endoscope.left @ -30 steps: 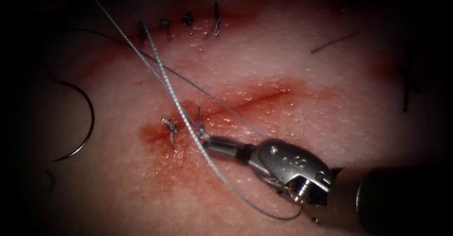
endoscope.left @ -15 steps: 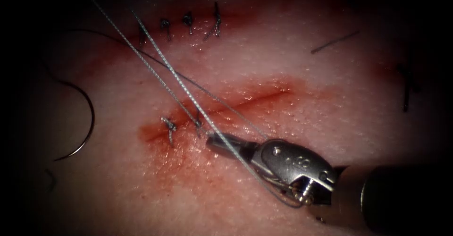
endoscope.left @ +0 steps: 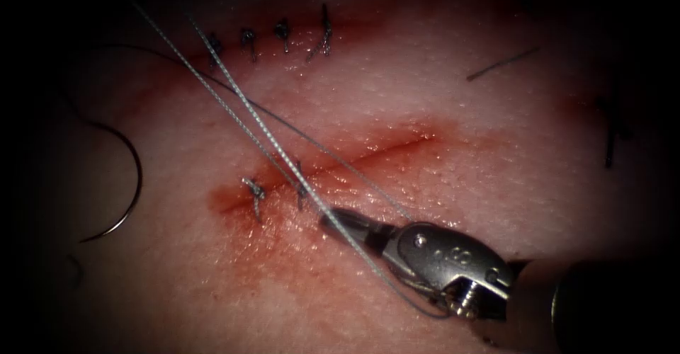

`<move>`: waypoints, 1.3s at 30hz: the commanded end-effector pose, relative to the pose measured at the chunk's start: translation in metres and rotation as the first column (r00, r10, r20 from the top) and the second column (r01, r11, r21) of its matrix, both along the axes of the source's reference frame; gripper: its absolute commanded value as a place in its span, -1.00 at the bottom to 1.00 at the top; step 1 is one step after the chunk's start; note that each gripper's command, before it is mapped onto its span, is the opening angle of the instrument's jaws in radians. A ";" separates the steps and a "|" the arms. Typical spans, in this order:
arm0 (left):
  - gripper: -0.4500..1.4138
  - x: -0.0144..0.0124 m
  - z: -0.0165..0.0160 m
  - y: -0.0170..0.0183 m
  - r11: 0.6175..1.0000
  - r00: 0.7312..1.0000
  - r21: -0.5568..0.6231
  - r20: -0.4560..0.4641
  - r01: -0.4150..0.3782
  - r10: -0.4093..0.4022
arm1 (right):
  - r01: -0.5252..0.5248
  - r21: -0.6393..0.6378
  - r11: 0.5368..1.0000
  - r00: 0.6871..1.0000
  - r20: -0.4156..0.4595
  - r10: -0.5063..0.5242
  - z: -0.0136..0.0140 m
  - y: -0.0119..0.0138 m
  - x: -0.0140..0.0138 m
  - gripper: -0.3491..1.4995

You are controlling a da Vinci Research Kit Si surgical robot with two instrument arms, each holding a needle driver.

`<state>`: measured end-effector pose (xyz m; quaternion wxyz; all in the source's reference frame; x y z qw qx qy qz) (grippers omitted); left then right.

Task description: Wound Closure

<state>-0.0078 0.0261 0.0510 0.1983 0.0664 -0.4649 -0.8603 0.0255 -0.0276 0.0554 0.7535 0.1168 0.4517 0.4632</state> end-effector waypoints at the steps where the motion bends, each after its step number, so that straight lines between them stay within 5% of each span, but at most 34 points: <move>1: -1.00 -0.0008 0.0004 -0.0003 1.000 0.999 0.009 0.033 0.002 -0.002 | -0.001 -0.075 0.997 1.000 -0.029 -0.001 0.0007 -0.0004 0.0011 -1.00; 3: -1.00 -0.0013 0.0000 -0.0009 1.000 0.996 0.020 0.094 -0.003 0.001 | -0.012 -0.131 0.991 0.998 -0.062 0.004 0.0005 0.0001 0.0014 -1.00; 4: -1.00 -0.0018 -0.0006 -0.0016 0.999 0.990 0.032 0.141 -0.006 0.002 | -0.025 -0.160 0.987 0.997 -0.080 0.012 0.0001 0.0007 0.0013 -0.55; 7: -1.00 -0.0025 -0.0015 -0.0027 0.998 0.973 0.052 0.230 -0.020 0.007 | -0.039 -0.182 0.983 0.996 -0.083 0.024 -0.0005 0.0016 0.0010 -0.22; 8: -1.00 -0.0029 -0.0022 -0.0036 0.997 0.957 0.067 0.291 -0.032 0.011 | -0.043 -0.179 0.983 0.996 -0.088 0.027 -0.0008 0.0019 0.0007 0.05; 10: -1.00 -0.0030 -0.0024 -0.0040 0.996 0.948 0.072 0.319 -0.045 0.020 | -0.044 -0.183 0.982 0.996 -0.091 0.027 -0.0011 0.0022 0.0005 0.13; 12: -1.00 -0.0038 -0.0036 -0.0057 0.989 0.894 0.083 0.441 -0.123 0.074 | -0.049 -0.188 0.981 0.996 -0.078 0.035 -0.0021 0.0028 0.0003 0.45; 14: -1.00 -0.0040 -0.0039 -0.0061 0.987 0.883 0.085 0.463 -0.137 0.082 | -0.049 -0.189 0.981 0.997 -0.074 0.036 -0.0025 0.0030 0.0003 0.54; 15: -1.00 -0.0043 -0.0044 -0.0069 0.984 0.856 0.090 0.509 -0.154 0.088 | -0.052 -0.185 0.981 0.997 -0.068 0.040 -0.0032 0.0035 0.0002 0.60; 19: -1.00 -0.0051 -0.0073 -0.0092 0.960 0.703 0.144 0.708 -0.238 0.068 | -0.050 -0.194 0.980 0.999 -0.030 0.044 -0.0057 0.0062 0.0017 0.58; 25: -1.00 -0.0067 -0.0116 -0.0107 0.945 0.605 0.198 0.796 -0.259 -0.001 | 0.064 -0.235 0.970 0.993 0.111 -0.039 -0.0050 0.0074 0.0064 0.63; 31: -1.00 -0.0081 -0.0148 -0.0114 0.942 0.581 0.209 0.814 -0.262 -0.019 | 0.098 -0.258 0.961 0.985 0.160 -0.058 -0.0043 0.0087 0.0090 0.62; 39: -1.00 -0.0085 -0.0149 -0.0117 0.941 0.563 0.197 0.826 -0.277 -0.007 | 0.108 -0.273 0.956 0.985 0.160 -0.066 -0.0029 0.0094 0.0113 0.62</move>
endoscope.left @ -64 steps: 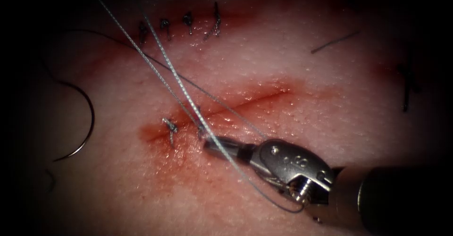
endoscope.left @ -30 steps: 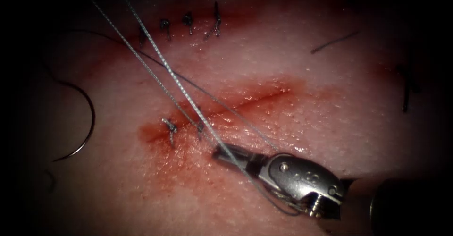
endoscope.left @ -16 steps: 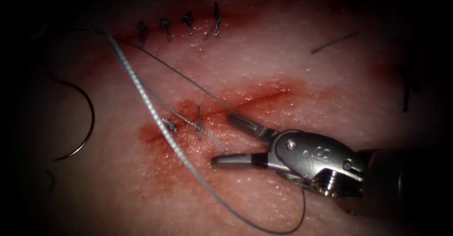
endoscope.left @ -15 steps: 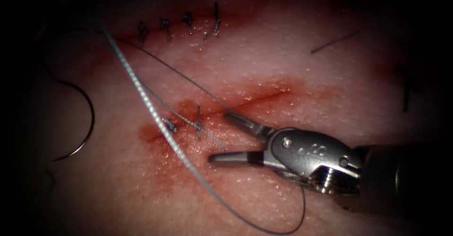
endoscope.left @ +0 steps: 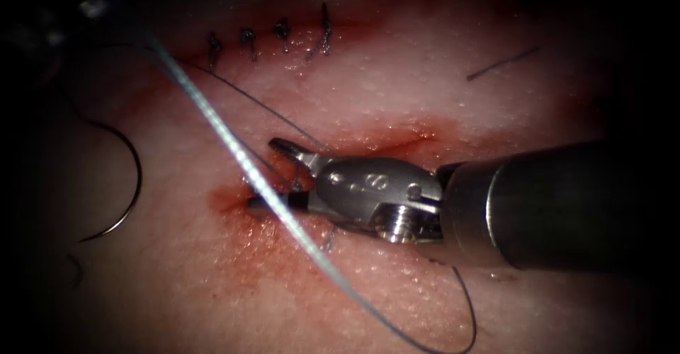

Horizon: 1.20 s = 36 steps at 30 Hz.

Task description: Wound Closure

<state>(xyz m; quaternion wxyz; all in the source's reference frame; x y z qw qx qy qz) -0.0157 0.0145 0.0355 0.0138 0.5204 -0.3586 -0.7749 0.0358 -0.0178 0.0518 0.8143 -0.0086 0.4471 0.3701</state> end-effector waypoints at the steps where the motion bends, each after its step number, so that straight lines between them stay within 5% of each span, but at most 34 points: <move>1: -1.00 -0.0006 0.0006 -0.0001 1.000 1.000 -0.001 0.002 -0.003 0.003 | 0.005 -0.001 1.000 1.000 -0.007 -0.005 0.0009 -0.0004 0.0013 0.60; 9: -1.00 -0.0009 0.0005 -0.0007 1.000 1.000 -0.010 0.000 -0.003 0.003 | 0.011 -0.019 1.000 1.000 -0.015 -0.012 0.0024 -0.0006 0.0031 0.56; 15: -1.00 -0.0010 0.0003 -0.0010 1.000 1.000 -0.010 0.002 -0.005 0.005 | 0.028 -0.027 0.999 0.999 -0.030 -0.029 0.0028 -0.0003 0.0040 0.16; 16: -1.00 -0.0010 0.0001 -0.0011 1.000 1.000 -0.010 0.002 -0.005 0.005 | 0.028 -0.029 0.999 0.999 -0.033 -0.029 0.0030 -0.0002 0.0041 -0.36; 18: -1.00 -0.0011 0.0000 -0.0013 1.000 1.000 -0.011 0.003 -0.005 0.006 | 0.032 -0.028 0.999 0.999 -0.038 -0.033 0.0031 0.0000 0.0043 -1.00; 28: -1.00 -0.0014 -0.0018 -0.0031 1.000 1.000 -0.012 0.011 -0.012 0.012 | 0.064 -0.062 0.996 0.998 0.004 -0.064 0.0037 -0.0004 0.0040 -1.00; 29: -1.00 -0.0015 -0.0020 -0.0035 1.000 1.000 -0.013 0.013 -0.014 0.014 | 0.071 -0.056 0.996 0.997 0.000 -0.071 0.0034 -0.0004 0.0036 -0.85; 30: -1.00 -0.0016 -0.0027 -0.0047 1.000 1.000 -0.017 0.013 -0.017 0.017 | 0.064 -0.052 0.997 0.998 -0.026 -0.065 0.0026 -0.0003 0.0024 0.07; 31: -1.00 -0.0017 -0.0031 -0.0054 1.000 1.000 -0.022 0.016 -0.020 0.021 | 0.061 -0.051 0.997 0.997 -0.048 -0.064 0.0019 -0.0001 0.0014 0.35; 32: -1.00 -0.0019 -0.0036 -0.0072 0.999 0.999 -0.029 0.020 -0.024 0.025 | 0.044 -0.054 0.998 0.997 -0.067 -0.048 0.0008 0.0002 -0.0005 0.47; 36: -1.00 -0.0023 -0.0037 -0.0130 0.996 0.995 0.016 0.030 -0.091 0.091 | 0.000 -0.061 0.998 0.997 -0.079 -0.005 -0.0021 0.0011 -0.0061 0.36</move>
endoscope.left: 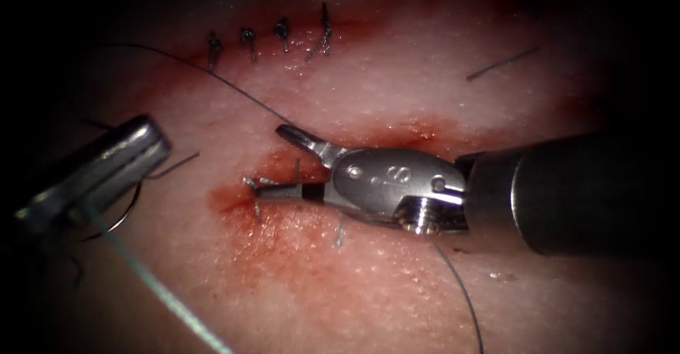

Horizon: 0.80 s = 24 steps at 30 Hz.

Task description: Wound Closure

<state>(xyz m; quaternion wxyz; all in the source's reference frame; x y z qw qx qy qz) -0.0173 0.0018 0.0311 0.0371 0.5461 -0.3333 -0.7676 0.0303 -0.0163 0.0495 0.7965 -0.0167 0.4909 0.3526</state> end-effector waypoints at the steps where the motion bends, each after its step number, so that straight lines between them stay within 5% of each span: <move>1: -1.00 -0.0007 0.0011 -0.0015 0.999 1.000 0.036 0.002 -0.030 0.030 | -0.012 0.000 1.000 1.000 0.003 0.012 0.0000 -0.0002 -0.0014 0.33; 2: -0.91 -0.0008 0.0015 -0.0024 0.997 0.999 0.060 0.005 -0.046 0.046 | -0.018 0.001 1.000 1.000 0.007 0.018 -0.0003 -0.0001 -0.0021 0.27; 6: 0.43 -0.0004 0.0044 -0.0062 0.971 0.995 0.220 0.052 -0.096 0.086 | -0.028 0.006 1.000 0.999 0.022 0.028 -0.0006 0.0005 -0.0039 0.24; 10: 0.89 0.0008 0.0065 -0.0079 0.936 0.993 0.339 0.097 -0.093 0.063 | -0.032 0.011 0.999 0.999 0.020 0.031 -0.0005 0.0006 -0.0038 0.25; 16: 0.98 0.0039 0.0078 -0.0087 0.839 0.982 0.534 -0.072 -0.110 0.174 | -0.018 -0.004 1.000 0.999 0.036 0.018 -0.0005 0.0006 -0.0037 0.38; 17: 0.98 0.0056 0.0083 -0.0090 0.806 0.962 0.574 -0.111 -0.144 0.251 | -0.009 -0.005 1.000 0.999 0.044 0.009 -0.0005 0.0006 -0.0038 0.38; 24: 0.88 0.0142 0.0092 -0.0080 0.831 0.931 0.516 -0.158 -0.207 0.330 | 0.041 -0.009 0.999 0.996 0.078 -0.041 -0.0005 0.0006 -0.0040 0.38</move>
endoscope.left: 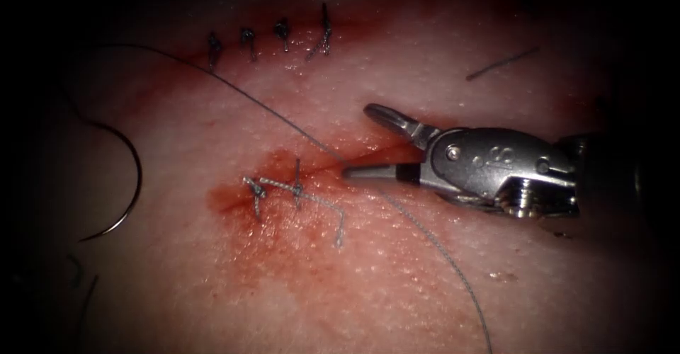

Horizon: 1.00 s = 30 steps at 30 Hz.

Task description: Wound Closure

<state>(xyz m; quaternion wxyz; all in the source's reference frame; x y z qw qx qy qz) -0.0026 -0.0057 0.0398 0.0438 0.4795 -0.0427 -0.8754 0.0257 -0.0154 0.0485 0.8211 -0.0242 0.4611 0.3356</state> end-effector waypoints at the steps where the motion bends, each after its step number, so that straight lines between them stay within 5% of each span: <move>1: 0.89 0.0007 0.0005 0.0000 1.000 1.000 0.008 0.007 -0.014 0.013 | 0.011 0.000 1.000 1.000 0.001 -0.011 0.0005 -0.0004 0.0005 0.38; 3: 0.80 0.0038 0.0001 0.0034 0.998 0.997 -0.005 0.038 0.070 -0.069 | 0.039 -0.006 0.999 0.999 0.019 -0.039 0.0005 -0.0003 0.0004 0.40; 6: 0.52 0.0033 -0.0013 0.0067 0.967 0.960 -0.007 0.122 0.253 -0.251 | 0.121 -0.104 0.987 0.991 0.072 -0.114 0.0005 -0.0002 0.0004 0.60; 11: 0.46 -0.0036 -0.0034 0.0084 0.921 0.907 0.027 0.168 0.388 -0.387 | 0.237 -0.230 0.944 0.966 0.162 -0.203 0.0001 0.0002 0.0001 0.78; 14: 0.28 -0.0086 -0.0035 0.0076 0.909 0.894 0.013 0.175 0.416 -0.412 | 0.255 -0.247 0.935 0.957 0.202 -0.207 -0.0004 0.0007 -0.0003 0.87; 22: 0.28 -0.0231 0.0008 0.0053 0.886 0.895 -0.124 0.066 0.446 -0.441 | 0.284 -0.237 0.929 0.955 0.151 -0.254 -0.0022 0.0006 -0.0005 0.84; 30: 0.23 -0.0264 0.0081 0.0058 0.904 0.915 -0.158 -0.011 0.398 -0.404 | 0.298 -0.240 0.924 0.953 0.125 -0.274 -0.0023 0.0003 -0.0005 0.76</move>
